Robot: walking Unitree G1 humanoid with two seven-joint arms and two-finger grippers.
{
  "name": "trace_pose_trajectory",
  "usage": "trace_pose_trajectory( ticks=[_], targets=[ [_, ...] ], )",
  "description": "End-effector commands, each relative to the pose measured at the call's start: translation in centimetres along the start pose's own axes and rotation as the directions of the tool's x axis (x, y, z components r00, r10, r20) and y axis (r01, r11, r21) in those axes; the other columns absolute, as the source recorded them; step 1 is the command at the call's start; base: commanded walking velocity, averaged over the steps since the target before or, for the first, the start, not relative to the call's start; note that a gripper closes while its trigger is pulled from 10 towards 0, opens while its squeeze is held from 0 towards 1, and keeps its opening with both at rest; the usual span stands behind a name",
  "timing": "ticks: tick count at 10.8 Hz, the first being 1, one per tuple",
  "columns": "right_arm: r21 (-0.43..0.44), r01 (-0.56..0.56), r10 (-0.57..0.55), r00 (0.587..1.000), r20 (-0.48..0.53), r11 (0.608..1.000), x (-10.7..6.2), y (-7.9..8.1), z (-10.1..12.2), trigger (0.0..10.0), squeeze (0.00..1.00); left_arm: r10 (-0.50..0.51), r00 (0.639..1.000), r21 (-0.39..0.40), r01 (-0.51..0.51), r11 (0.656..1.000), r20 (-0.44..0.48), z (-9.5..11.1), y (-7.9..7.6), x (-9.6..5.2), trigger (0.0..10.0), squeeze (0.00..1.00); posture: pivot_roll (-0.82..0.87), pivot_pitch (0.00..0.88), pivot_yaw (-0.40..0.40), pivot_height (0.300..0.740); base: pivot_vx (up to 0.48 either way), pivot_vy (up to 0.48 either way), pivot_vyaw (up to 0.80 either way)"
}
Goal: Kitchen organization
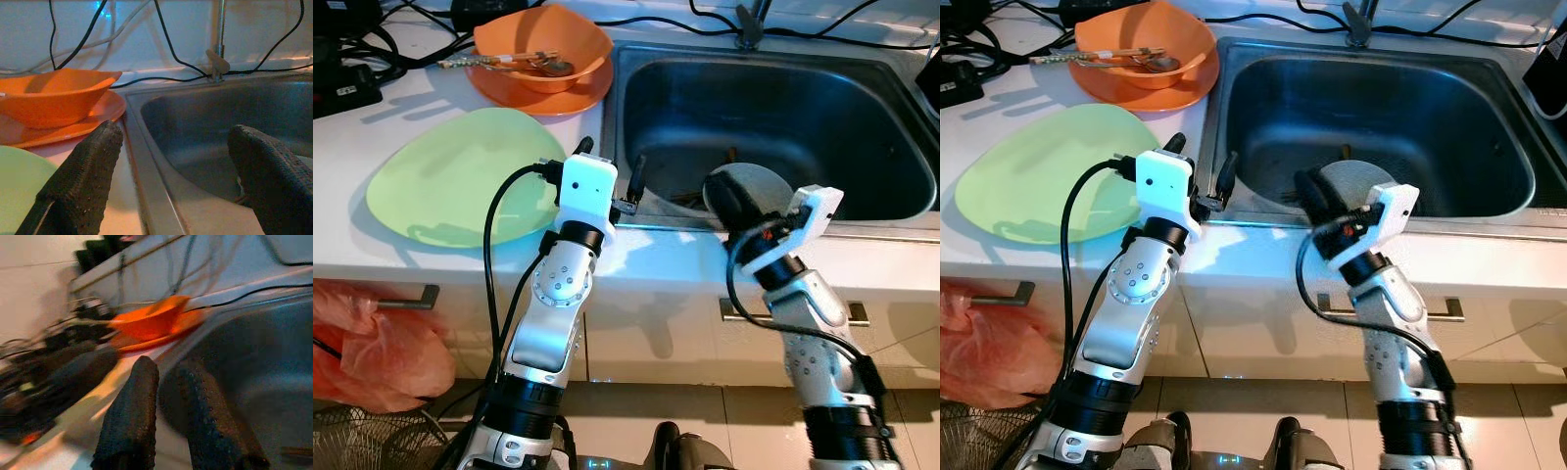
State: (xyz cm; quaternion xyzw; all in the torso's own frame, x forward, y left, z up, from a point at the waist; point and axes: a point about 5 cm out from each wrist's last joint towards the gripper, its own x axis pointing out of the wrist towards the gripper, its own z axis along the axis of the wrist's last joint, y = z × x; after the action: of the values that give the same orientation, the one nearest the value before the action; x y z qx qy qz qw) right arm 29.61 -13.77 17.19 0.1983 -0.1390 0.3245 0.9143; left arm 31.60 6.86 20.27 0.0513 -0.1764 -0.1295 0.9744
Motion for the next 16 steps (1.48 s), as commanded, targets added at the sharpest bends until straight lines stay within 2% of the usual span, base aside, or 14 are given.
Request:
trace_pose_trajectory(
  ticks=[1,4,5,6,8,9,10,11,12,14,16],
  targets=[
    [0.051,-0.039,0.041,0.998,-0.041,0.998,-0.6,0.3,-0.8,10.0,0.0,-0.004,1.0,-0.005,0.004,1.0,0.02,0.3,-0.3,-0.2,10.0,0.0,0.14,0.192,-0.05,0.74,0.0,0.0,0.0],
    [0.066,-0.068,0.07,0.997,-0.034,0.995,-0.4,0.5,-1.0,10.0,0.0,-0.007,0.999,-0.004,0.007,1.0,0.031,0.6,-0.4,0.0,10.0,0.0,0.14,0.185,-0.05,0.74,0.0,0.0,0.0],
    [0.044,-0.039,0.038,0.999,0.019,0.998,0.0,0.2,-0.2,10.0,0.0,-0.008,0.999,-0.002,0.008,1.0,0.036,0.8,-0.3,0.1,10.0,0.0,0.15,0.184,-0.048,0.74,0.0,0.0,0.0],
    [0.057,-0.06,0.055,0.995,0.08,0.997,0.4,0.3,0.6,10.0,0.0,-0.007,0.999,0.002,0.007,1.0,0.038,0.9,-0.2,0.1,10.0,0.0,0.15,0.184,-0.047,0.74,0.0,0.0,0.0],
    [0.059,-0.074,0.071,0.995,0.063,0.996,0.3,0.6,0.1,10.0,0.0,-0.012,0.999,0.013,0.011,1.0,0.032,0.9,0.1,0.2,10.0,0.0,0.16,0.188,-0.046,0.74,0.0,0.0,0.0],
    [0.074,-0.072,0.068,0.996,0.058,0.995,0.2,0.6,-0.3,10.0,0.0,-0.001,0.999,0.024,0.0,1.0,0.049,1.6,0.8,0.5,10.0,0.0,0.16,0.189,-0.044,0.74,0.0,0.0,0.0],
    [0.089,-0.08,0.074,0.995,0.062,0.993,0.1,0.9,-0.5,10.0,0.0,0.043,0.994,0.037,-0.047,0.998,0.096,3.5,2.6,1.1,10.0,0.0,0.17,0.193,-0.039,0.74,0.0,0.0,0.0],
    [0.096,-0.086,0.08,0.995,0.067,0.992,0.1,1.0,-0.6,10.0,0.0,0.059,0.991,0.049,-0.065,0.997,0.12,4.4,3.6,1.4,10.0,0.0,0.17,0.193,-0.037,0.74,0.0,0.0,0.0],
    [0.116,-0.129,0.121,0.99,0.074,0.985,0.1,1.5,-0.6,10.0,0.0,0.078,0.986,0.053,-0.087,0.995,0.148,5.8,5.5,1.6,10.0,0.0,0.17,0.195,-0.034,0.74,0.0,0.0,0.0],
    [0.12,-0.147,0.139,0.988,0.071,0.982,0.1,1.7,-0.7,10.0,0.0,0.072,0.986,0.035,-0.078,0.996,0.151,6.9,6.8,1.4,10.0,0.0,0.18,0.196,-0.034,0.74,0.0,0.0,0.0],
    [0.13,-0.176,0.168,0.984,0.066,0.976,0.0,2.0,-0.9,10.0,0.0,0.111,0.987,0.002,-0.112,0.994,0.117,8.2,10.1,0.6,10.0,0.0,0.2,0.201,-0.033,0.74,0.0,0.0,0.0]
  ],
)
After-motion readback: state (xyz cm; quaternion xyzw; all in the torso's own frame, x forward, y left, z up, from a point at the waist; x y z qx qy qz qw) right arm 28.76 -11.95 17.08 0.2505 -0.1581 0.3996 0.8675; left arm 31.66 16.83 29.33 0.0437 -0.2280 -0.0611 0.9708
